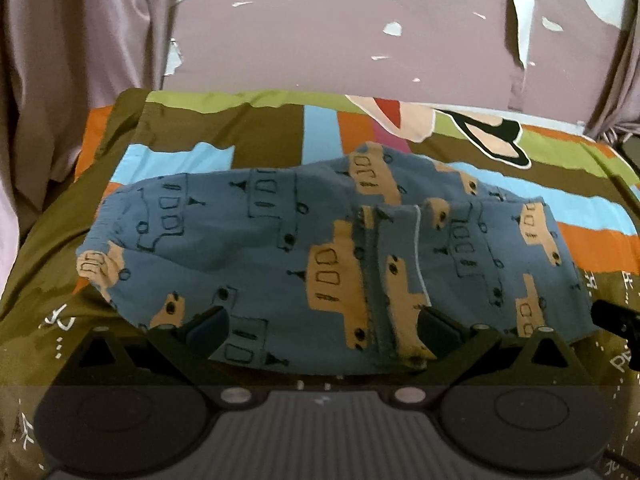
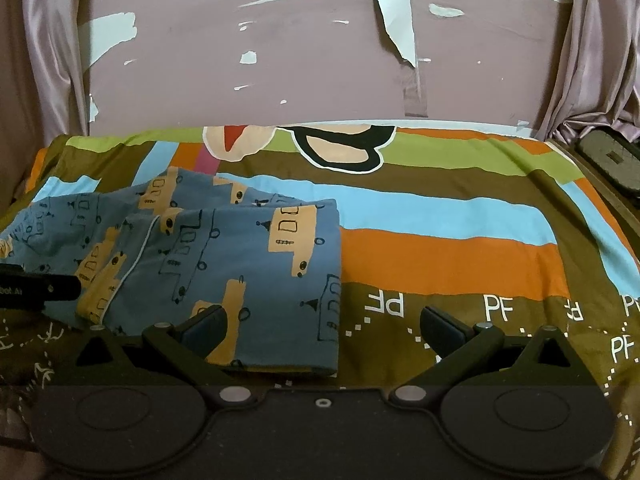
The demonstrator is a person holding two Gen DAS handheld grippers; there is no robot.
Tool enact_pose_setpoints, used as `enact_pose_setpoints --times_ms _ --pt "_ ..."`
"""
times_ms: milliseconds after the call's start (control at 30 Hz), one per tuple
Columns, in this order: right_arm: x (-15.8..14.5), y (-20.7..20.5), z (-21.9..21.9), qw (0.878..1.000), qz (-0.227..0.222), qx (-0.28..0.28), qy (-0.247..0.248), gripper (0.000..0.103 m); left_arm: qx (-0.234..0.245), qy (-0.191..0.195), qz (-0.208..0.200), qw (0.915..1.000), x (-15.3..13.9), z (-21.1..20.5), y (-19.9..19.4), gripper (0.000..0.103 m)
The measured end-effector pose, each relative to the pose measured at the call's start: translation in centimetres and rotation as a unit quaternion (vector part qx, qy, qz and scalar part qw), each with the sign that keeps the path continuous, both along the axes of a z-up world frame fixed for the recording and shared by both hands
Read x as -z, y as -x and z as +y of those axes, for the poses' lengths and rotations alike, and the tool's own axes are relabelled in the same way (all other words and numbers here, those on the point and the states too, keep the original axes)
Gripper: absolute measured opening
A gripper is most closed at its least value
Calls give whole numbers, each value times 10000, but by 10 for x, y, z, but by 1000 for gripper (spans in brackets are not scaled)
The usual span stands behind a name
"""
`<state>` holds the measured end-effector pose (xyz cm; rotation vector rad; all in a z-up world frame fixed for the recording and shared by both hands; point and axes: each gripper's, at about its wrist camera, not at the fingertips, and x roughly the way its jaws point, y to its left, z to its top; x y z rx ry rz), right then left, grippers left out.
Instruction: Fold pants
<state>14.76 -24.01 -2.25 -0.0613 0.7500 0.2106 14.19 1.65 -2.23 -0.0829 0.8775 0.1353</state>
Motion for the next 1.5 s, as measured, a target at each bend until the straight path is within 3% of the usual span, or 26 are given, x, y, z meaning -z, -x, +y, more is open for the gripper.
enact_pose_setpoints --times_ms 200,367,600,733,900,1167,1500 --pt "1 -5 7 9999 20 -118 59 102 126 -113 44 9998 2 -6 -2 103" --pt "-6 -22 27 9986 -161 -437 256 102 158 -491 282 9983 16 -4 -10 103" --pt "-5 -64 76 9879 -588 -1219 751 102 78 -340 318 9989 19 9 -11 103" --pt "8 -90 94 9797 -835 -1684 695 102 -35 -324 295 9990 12 21 -7 103" --pt "32 -114 117 9731 -721 -1891 1097 102 -211 -344 302 9987 7 42 4 103" --pt "14 -89 123 9734 -1013 -1902 776 102 -517 -179 325 9980 7 66 22 103" --pt "1 -29 126 9712 -1125 -2045 475 102 -768 -89 300 9966 6 85 31 103"
